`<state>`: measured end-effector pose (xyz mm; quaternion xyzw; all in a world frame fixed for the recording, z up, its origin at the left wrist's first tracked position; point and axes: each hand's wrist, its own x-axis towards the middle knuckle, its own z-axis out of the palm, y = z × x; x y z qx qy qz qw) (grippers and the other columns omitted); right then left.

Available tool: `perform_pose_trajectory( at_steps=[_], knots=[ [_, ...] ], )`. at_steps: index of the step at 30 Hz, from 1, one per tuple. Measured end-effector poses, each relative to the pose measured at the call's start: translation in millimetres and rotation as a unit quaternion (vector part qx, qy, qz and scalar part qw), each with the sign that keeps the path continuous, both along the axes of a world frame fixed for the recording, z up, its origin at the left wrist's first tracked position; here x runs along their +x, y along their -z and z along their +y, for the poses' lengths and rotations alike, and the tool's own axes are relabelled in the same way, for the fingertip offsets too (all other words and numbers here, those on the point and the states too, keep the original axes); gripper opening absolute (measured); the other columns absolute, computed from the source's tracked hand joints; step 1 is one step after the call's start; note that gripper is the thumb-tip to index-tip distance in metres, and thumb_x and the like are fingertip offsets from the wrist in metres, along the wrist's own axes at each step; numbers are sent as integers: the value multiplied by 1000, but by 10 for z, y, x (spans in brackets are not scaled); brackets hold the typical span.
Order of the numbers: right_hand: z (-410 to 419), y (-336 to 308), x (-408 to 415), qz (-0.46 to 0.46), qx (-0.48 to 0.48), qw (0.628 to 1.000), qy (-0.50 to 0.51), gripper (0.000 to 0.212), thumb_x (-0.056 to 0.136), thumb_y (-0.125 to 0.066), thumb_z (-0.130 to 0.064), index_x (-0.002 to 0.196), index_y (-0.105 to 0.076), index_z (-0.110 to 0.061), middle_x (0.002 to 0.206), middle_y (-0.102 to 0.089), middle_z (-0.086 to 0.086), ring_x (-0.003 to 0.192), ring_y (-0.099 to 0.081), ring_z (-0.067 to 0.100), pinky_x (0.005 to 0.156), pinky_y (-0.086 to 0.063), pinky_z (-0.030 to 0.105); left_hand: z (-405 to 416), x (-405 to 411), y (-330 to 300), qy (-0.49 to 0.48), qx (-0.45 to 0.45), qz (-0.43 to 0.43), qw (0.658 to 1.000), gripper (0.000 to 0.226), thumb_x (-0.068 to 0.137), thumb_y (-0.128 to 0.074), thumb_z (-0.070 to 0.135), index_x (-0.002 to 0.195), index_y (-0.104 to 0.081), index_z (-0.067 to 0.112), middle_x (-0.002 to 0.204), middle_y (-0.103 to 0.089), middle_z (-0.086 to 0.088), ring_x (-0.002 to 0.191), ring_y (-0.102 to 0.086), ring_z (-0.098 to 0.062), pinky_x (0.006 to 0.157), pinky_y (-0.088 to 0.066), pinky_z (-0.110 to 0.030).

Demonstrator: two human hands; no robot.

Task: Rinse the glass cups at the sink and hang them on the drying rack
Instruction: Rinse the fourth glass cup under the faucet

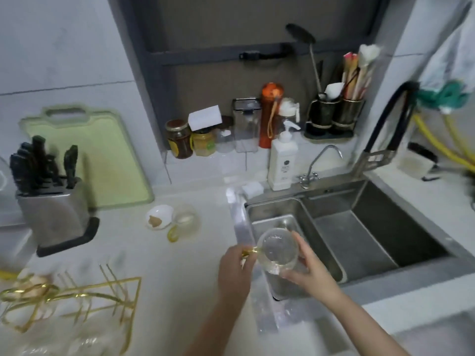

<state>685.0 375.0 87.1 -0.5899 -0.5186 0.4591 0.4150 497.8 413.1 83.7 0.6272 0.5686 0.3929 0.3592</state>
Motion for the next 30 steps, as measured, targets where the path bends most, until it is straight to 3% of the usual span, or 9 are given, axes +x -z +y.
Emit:
perform_pose_trajectory(
  at_steps=[2,4,8,11,14,21,24,27,30],
  knots=[
    [-197,-65,287,0,-1,999,40,92,62,-87,-21,134,-32,-37,130,-47,-23,118,-49,-5,95,-41,7,-65,311,-65,38,5,-10,999,15,78,-55,43,86,-63,32,82,-63,15,84,-59,3,80,-47,-27],
    [-348,-89,589,17,-9,997,71,98,53,-89,-36,133,-33,-35,130,-51,-18,117,-53,-2,103,-43,22,-102,625,-108,82,0,-11,997,17,82,-58,40,88,-66,25,84,-66,9,84,-60,-4,81,-49,-30],
    [-522,-124,1179,62,-21,992,108,80,63,-86,-29,128,-41,-21,126,-58,-5,113,-57,0,96,-46,20,-149,1277,-238,127,-34,-11,991,9,91,-58,20,89,-66,17,84,-67,6,80,-62,-10,72,-47,-22],
    [-521,-104,1637,71,-26,989,128,89,57,-84,-51,132,-45,-22,133,-54,-2,124,-50,11,105,-40,29,-162,1819,-293,104,-72,-30,992,12,92,-57,22,91,-65,13,83,-67,3,81,-63,-17,68,-47,-21],
    [-442,-148,2110,75,-28,985,155,68,78,-73,-30,137,-42,-17,131,-47,-6,123,-41,8,102,-33,23,-174,2378,-340,65,-143,-92,983,16,93,-57,20,95,-61,5,79,-66,1,70,-64,-13,54,-49,-17],
    [-277,-237,2925,65,-39,990,117,60,83,-67,-33,137,-42,-26,134,-50,-6,125,-47,12,111,-36,36,-46,3211,-289,-36,-275,-200,940,22,93,-57,20,75,-59,8,65,-63,-8,46,-59,-14,41,-51,-23],
    [-152,-314,3098,36,-45,995,78,49,86,-61,-39,132,-45,-29,125,-53,-9,113,-52,11,101,-42,31,21,3377,-299,-73,-294,-221,927,24,92,-60,17,69,-56,10,56,-63,-5,44,-59,-14,43,-51,-23],
    [-9,-343,3198,37,-48,996,69,13,90,-55,-36,102,-53,-41,100,-57,-18,91,-53,-1,75,-42,16,103,3496,-288,-90,-297,-219,925,11,91,-60,13,82,-54,9,73,-63,-15,60,-61,-24,53,-52,-30],
    [126,-355,3236,40,-60,994,86,14,88,-55,-42,102,-57,-38,95,-59,-18,86,-55,0,67,-40,16,169,3593,-320,-56,-267,-196,942,14,90,-62,18,101,-58,11,72,-61,-7,55,-56,-20,50,-45,-25]
  ],
)
